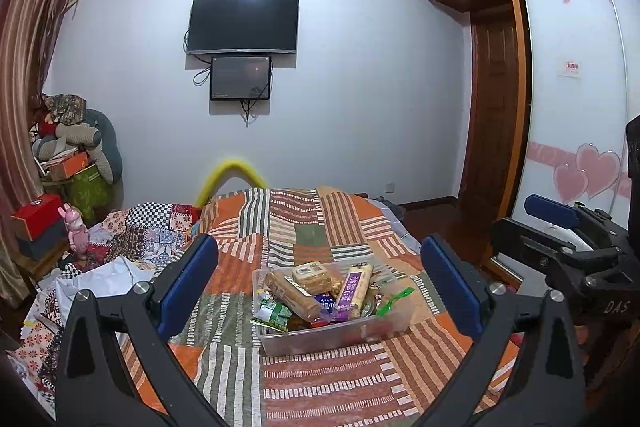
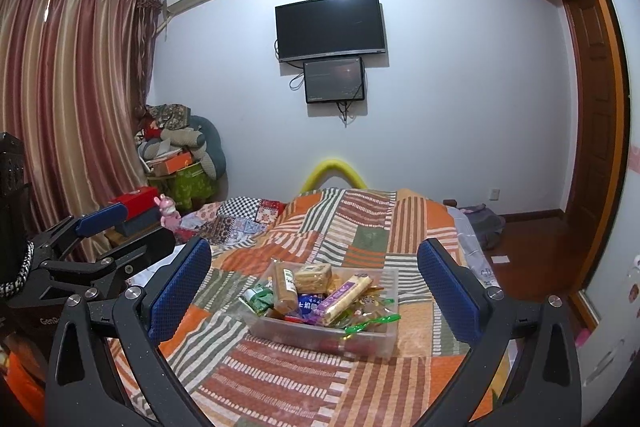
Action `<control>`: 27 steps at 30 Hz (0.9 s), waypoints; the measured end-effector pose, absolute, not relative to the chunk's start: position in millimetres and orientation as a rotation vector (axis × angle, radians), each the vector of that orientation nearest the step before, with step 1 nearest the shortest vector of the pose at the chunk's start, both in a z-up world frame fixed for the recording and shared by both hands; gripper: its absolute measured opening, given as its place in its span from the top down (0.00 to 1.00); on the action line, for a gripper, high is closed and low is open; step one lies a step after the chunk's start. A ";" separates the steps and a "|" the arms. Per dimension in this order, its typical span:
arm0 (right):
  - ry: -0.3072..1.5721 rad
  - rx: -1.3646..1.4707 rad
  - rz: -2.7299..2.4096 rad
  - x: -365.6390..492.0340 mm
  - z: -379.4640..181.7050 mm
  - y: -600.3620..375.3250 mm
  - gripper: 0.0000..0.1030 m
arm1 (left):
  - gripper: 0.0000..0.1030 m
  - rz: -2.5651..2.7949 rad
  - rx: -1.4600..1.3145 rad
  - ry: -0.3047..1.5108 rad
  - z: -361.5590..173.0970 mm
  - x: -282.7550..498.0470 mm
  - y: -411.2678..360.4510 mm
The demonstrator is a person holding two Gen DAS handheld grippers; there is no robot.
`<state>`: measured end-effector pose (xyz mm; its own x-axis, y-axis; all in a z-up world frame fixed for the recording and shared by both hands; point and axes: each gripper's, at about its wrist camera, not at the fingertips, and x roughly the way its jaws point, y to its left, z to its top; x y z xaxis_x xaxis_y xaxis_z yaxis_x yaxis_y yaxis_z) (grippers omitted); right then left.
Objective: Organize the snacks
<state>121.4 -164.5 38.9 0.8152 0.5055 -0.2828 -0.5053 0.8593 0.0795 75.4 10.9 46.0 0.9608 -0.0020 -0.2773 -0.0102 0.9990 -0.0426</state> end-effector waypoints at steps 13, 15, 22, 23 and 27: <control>0.305 0.000 0.539 120.2 37.8 -164.8 0.00 | 0.00 0.001 -0.060 0.289 44.6 77.2 13.7; 0.306 0.000 0.539 120.1 38.0 -164.8 0.00 | 0.00 -0.003 -0.059 0.289 44.7 77.9 13.2; 0.305 0.002 0.537 120.6 37.8 -165.6 0.00 | 0.00 -0.015 -0.069 0.290 43.9 78.0 13.6; 0.305 0.003 0.536 120.6 37.8 -165.8 0.00 | 0.00 -0.016 -0.070 0.292 43.8 78.1 13.7; 0.309 0.003 0.536 120.7 36.3 -166.5 0.00 | 0.00 -0.015 -0.066 0.293 43.7 77.5 13.0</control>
